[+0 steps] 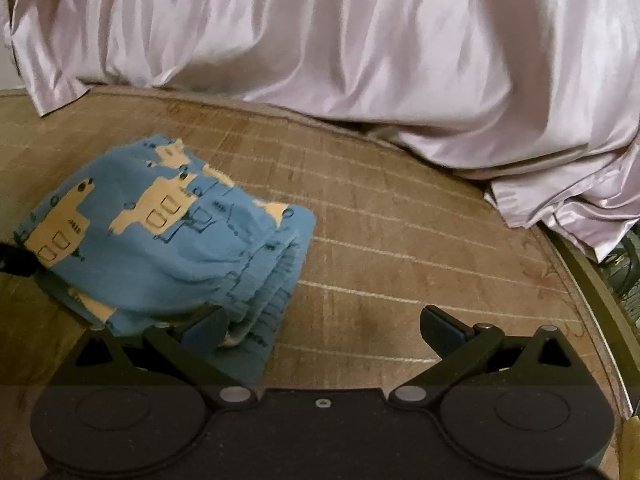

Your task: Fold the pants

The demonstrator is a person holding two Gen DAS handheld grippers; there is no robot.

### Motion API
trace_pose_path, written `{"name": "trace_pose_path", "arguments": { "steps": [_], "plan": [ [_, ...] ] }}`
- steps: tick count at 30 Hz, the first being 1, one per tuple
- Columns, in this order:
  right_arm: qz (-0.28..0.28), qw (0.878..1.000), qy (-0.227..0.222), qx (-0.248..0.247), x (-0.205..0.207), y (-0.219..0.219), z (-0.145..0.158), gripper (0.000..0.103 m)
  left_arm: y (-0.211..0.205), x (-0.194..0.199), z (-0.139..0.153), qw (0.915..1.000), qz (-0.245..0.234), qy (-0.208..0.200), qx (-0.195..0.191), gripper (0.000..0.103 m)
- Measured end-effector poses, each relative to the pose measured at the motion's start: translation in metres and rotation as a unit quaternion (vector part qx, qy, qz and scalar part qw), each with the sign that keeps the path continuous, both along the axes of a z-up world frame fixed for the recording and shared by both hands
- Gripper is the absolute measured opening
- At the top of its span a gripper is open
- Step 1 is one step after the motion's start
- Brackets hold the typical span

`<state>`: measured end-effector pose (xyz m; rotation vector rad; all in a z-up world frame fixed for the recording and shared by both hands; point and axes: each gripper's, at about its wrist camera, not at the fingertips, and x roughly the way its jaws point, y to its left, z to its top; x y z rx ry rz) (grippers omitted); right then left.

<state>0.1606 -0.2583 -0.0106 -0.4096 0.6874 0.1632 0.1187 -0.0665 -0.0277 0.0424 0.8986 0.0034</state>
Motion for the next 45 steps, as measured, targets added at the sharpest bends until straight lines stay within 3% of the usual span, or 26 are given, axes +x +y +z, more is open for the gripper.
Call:
{"name": "trace_pose_path", "arguments": {
  "steps": [6,10,13,18,20,24,27,29,31,32,34,35,37,41,45],
  "plan": [
    [-0.002,1.0,-0.008,0.016,0.003,-0.007,0.003,0.102,-0.002,-0.007,0.005,0.9998,-0.009,-0.01,0.011,0.103],
    [0.002,0.999,0.003,0.039,0.009,-0.01,0.001,0.102,0.001,-0.017,0.013,0.9986,-0.022,-0.042,0.022,0.103],
    [0.011,0.997,0.011,0.074,0.014,-0.013,0.001,0.102,0.008,-0.017,0.017,0.9968,-0.044,-0.067,0.003,0.103],
    [0.031,0.984,0.046,0.172,0.051,-0.011,0.0,0.098,0.024,0.007,0.012,0.9958,-0.04,-0.058,-0.058,0.102],
    [0.041,0.976,0.061,0.203,0.074,-0.011,-0.002,0.093,0.031,0.018,0.007,0.9948,-0.036,-0.049,-0.082,0.095],
    [0.055,0.974,0.102,0.196,0.121,-0.007,-0.01,0.083,0.04,0.037,-0.002,0.9914,-0.028,-0.014,-0.127,0.082],
    [0.056,0.967,0.137,0.209,0.137,-0.01,-0.018,0.079,0.046,0.043,-0.007,0.9879,-0.028,-0.002,-0.153,0.079],
    [0.055,0.961,0.161,0.217,0.142,-0.011,-0.025,0.074,0.046,0.045,-0.011,0.9856,-0.033,0.013,-0.166,0.069],
    [0.051,0.96,0.16,0.224,0.141,-0.013,-0.027,0.072,0.045,0.048,-0.013,0.9832,-0.041,0.025,-0.176,0.061],
    [0.044,0.96,0.159,0.227,0.141,-0.013,-0.027,0.061,0.045,0.048,-0.014,0.9824,-0.045,0.028,-0.179,0.059],
    [0.035,0.955,0.162,0.244,0.14,-0.015,-0.027,0.039,0.043,0.051,-0.013,0.9808,-0.055,0.034,-0.184,0.038],
    [0.032,0.954,0.162,0.251,0.138,-0.015,-0.027,0.031,0.043,0.051,-0.013,0.9791,-0.058,0.038,-0.191,0.032],
    [0.035,0.959,0.154,0.235,0.131,-0.008,-0.027,0.027,0.04,0.051,-0.011,0.9788,-0.057,0.036,-0.193,0.022],
    [0.042,0.97,0.124,0.206,0.131,0.005,-0.013,0.021,0.033,0.043,-0.007,0.983,-0.065,0.015,-0.171,0.019],
    [0.07,0.977,0.079,0.183,0.148,0.028,0.011,0.02,0.037,0.047,0.001,0.9821,-0.06,-0.004,-0.178,0.017]
  ]
}}
